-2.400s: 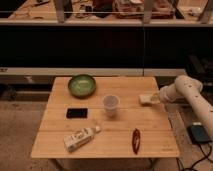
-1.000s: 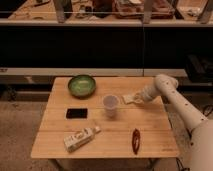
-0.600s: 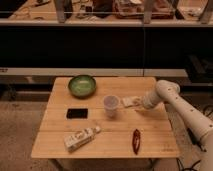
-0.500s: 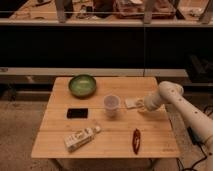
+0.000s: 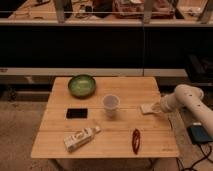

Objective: Wipe the white sponge on the table

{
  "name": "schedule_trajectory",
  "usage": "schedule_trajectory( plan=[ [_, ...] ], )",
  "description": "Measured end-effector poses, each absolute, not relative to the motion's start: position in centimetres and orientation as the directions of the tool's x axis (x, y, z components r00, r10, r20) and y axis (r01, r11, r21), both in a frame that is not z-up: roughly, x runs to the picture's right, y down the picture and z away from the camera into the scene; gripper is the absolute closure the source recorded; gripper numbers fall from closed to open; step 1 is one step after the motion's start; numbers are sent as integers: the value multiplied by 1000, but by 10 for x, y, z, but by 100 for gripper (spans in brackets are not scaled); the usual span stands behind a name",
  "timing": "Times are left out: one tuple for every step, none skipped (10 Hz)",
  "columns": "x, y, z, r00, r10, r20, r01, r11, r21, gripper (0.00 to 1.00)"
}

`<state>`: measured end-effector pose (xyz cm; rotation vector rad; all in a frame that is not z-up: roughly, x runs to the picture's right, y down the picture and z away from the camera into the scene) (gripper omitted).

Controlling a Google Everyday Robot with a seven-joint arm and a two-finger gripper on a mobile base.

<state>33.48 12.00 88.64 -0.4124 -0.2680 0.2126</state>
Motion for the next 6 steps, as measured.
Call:
schedule_trajectory(
  plan=[
    [343,108,890,941,274,200,-180,903,-391,100],
    [347,102,896,938,286,195,-199,906,-374,100],
    [346,96,902,936,291,197,-207,909,-362,100],
    [340,86,916,933,297,204,-214,913,-348,100],
    [332,80,926,931,295,213,-211,915,-344,100],
    [323,76,936,929,292,225,-206,917,-342,100]
  ],
)
